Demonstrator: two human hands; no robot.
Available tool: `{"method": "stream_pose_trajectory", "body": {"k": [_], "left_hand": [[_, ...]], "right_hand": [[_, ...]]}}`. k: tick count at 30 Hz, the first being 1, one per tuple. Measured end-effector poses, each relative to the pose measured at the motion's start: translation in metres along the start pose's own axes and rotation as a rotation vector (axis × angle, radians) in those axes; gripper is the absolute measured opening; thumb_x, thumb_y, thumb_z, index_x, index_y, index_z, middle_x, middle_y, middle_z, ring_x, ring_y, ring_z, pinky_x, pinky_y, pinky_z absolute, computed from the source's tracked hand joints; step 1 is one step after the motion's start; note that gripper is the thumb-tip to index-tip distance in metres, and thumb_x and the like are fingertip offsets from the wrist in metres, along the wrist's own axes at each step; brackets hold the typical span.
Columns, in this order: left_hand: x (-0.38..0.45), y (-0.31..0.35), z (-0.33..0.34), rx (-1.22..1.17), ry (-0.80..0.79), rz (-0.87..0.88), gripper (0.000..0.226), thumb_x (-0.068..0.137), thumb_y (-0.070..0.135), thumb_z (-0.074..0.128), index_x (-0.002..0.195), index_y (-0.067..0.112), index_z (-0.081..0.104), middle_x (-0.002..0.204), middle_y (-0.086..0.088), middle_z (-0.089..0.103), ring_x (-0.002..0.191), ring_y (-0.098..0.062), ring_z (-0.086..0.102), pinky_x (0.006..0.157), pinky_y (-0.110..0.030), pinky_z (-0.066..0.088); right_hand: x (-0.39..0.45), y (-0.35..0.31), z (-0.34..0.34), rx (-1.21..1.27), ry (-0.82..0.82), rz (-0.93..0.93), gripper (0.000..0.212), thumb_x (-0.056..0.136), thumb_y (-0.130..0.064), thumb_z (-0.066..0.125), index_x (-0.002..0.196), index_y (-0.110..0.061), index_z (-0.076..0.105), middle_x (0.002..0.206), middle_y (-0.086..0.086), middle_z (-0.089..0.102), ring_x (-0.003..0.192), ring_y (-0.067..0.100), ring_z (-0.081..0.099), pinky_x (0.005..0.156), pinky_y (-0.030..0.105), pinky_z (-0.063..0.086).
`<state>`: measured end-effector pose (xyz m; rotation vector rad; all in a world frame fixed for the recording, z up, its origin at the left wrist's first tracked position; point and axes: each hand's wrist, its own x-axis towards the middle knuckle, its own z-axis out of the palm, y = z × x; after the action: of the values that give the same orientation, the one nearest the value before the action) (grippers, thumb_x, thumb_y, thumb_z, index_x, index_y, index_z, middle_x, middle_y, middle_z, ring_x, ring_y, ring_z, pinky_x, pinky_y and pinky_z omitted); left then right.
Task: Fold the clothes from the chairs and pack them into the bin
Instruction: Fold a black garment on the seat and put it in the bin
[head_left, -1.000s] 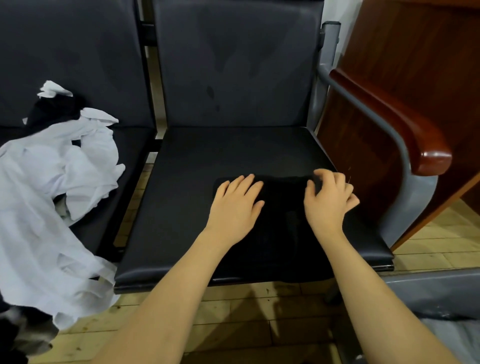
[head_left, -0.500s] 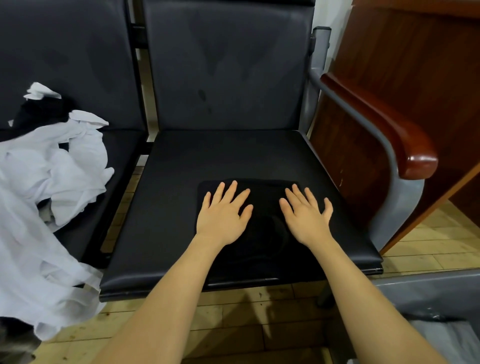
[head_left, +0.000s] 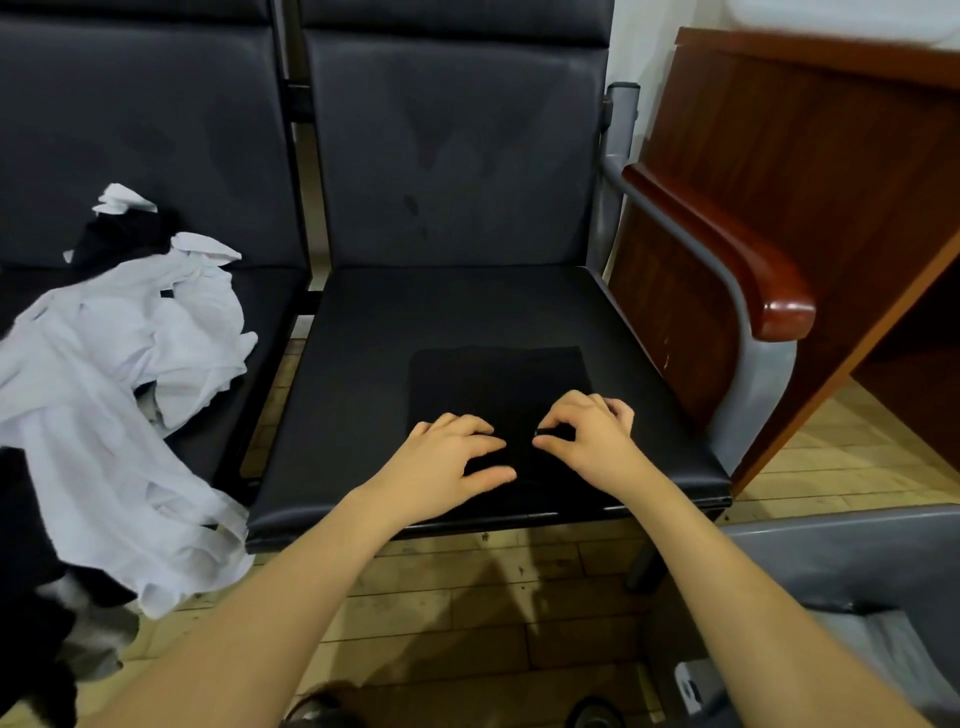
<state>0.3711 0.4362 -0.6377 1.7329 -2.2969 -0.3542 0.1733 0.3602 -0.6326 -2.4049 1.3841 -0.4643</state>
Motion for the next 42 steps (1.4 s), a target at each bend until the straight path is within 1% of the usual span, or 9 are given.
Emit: {"method": "stream_pose_trajectory", "body": {"k": [4,9,15,18,24,32,35,38,42], "left_hand": [[-0.007,0.002,0.007,-0.022,0.062,0.051,0.042,0.091,0.044,0.053,0.130,0.028,0.055,0.131,0.011,0.050,0.119,-0.007,0.042,0.100,-0.030,0.034],[-0.009,-0.002,0.013,-0.071,0.211,0.083,0.025,0.091,0.030,0.060,0.113,0.022,0.069,0.109,0.007,0.063,0.102,-0.011,0.054,0.091,-0.033,0.044],[-0.010,0.002,0.013,0.011,0.457,0.156,0.016,0.086,0.025,0.062,0.094,0.016,0.074,0.087,0.005,0.069,0.078,-0.012,0.064,0.064,-0.031,0.055],[-0.013,-0.002,0.015,0.094,0.401,0.231,0.031,0.088,0.037,0.048,0.093,0.021,0.073,0.087,0.009,0.066,0.077,-0.010,0.061,0.061,-0.025,0.050],[-0.020,-0.012,0.027,0.050,0.395,0.195,0.020,0.078,0.022,0.076,0.097,0.018,0.074,0.090,0.007,0.067,0.081,-0.012,0.062,0.066,-0.029,0.054],[-0.014,-0.006,0.003,0.077,0.658,0.195,0.027,0.089,0.032,0.051,0.095,0.018,0.074,0.090,0.007,0.066,0.079,-0.010,0.055,0.065,-0.023,0.040],[-0.025,-0.016,0.010,0.188,0.544,0.371,0.026,0.089,0.030,0.050,0.096,0.019,0.073,0.093,0.005,0.064,0.084,-0.010,0.055,0.066,-0.023,0.041],[-0.039,-0.026,0.025,0.276,0.365,0.436,0.031,0.089,0.033,0.046,0.102,0.022,0.072,0.099,0.006,0.064,0.091,-0.009,0.056,0.069,-0.022,0.046],[-0.042,-0.026,0.022,0.232,0.351,0.409,0.032,0.089,0.032,0.044,0.106,0.021,0.070,0.097,0.006,0.065,0.087,-0.010,0.059,0.067,-0.024,0.052]], "right_hand": [[-0.017,-0.002,-0.003,0.182,0.124,-0.031,0.005,0.094,-0.027,0.057,0.092,-0.030,0.060,0.094,-0.018,0.060,0.100,-0.007,0.049,0.109,0.025,-0.001],[-0.035,0.005,-0.018,0.317,0.259,0.029,0.011,0.096,-0.024,0.053,0.103,-0.031,0.058,0.097,-0.027,0.054,0.098,-0.027,0.031,0.096,0.020,0.016],[-0.051,0.014,-0.010,0.190,0.057,-0.023,0.033,0.091,-0.043,0.056,0.123,-0.041,0.052,0.105,-0.019,0.048,0.100,-0.002,0.048,0.093,0.021,0.013],[-0.054,0.023,-0.007,0.012,-0.041,-0.081,0.036,0.087,-0.046,0.061,0.122,-0.042,0.055,0.115,-0.024,0.044,0.110,0.000,0.039,0.091,0.023,0.010],[-0.058,0.033,0.001,-0.032,0.148,-0.140,0.020,0.090,-0.030,0.062,0.109,-0.033,0.069,0.107,-0.026,0.054,0.106,0.002,0.046,0.086,0.029,0.016],[-0.050,0.019,-0.010,-0.082,0.463,-0.290,0.018,0.090,-0.029,0.059,0.104,-0.024,0.070,0.101,-0.014,0.063,0.097,0.001,0.049,0.082,0.028,0.019],[-0.060,0.025,-0.005,-0.154,0.356,-0.380,0.026,0.090,-0.036,0.049,0.100,-0.025,0.070,0.101,-0.012,0.065,0.097,0.002,0.052,0.084,0.027,0.019],[-0.070,0.037,0.006,-0.260,0.251,-0.441,0.028,0.089,-0.043,0.048,0.094,-0.025,0.068,0.113,-0.009,0.066,0.115,0.011,0.055,0.097,0.034,0.020],[-0.075,0.037,0.005,-0.404,0.164,-0.468,0.037,0.093,-0.052,0.039,0.105,-0.026,0.063,0.136,-0.009,0.054,0.139,0.015,0.032,0.112,0.043,0.008]]}}
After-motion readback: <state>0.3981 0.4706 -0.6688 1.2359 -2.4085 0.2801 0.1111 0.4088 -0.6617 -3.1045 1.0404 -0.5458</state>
